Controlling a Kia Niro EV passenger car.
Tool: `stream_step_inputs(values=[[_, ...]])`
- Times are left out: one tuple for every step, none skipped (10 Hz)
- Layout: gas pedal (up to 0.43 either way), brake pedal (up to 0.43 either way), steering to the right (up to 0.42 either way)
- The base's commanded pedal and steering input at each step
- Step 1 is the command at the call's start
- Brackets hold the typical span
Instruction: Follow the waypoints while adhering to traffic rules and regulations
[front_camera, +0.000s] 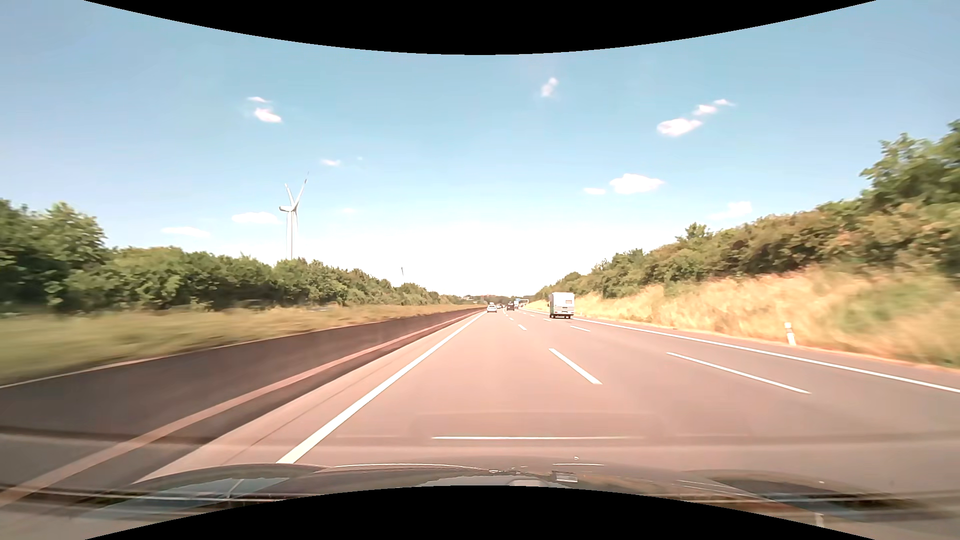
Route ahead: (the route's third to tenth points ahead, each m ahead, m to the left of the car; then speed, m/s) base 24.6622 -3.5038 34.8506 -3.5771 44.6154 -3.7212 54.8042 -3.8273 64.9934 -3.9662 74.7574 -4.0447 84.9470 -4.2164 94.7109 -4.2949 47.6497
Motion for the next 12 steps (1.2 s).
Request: stream_step_inputs(values=[[0.520, 0.000, 0.001], [0.520, 0.000, 0.001], [0.520, 0.000, 0.001], [0.520, 0.000, 0.001], [0.520, 0.000, 0.001], [0.520, 0.000, 0.001], [0.520, 0.000, 0.001], [0.520, 0.000, 0.001], [0.520, 0.000, 0.001], [0.520, 0.000, 0.001], [0.520, 0.000, 0.001], [0.520, 0.000, 0.001]])
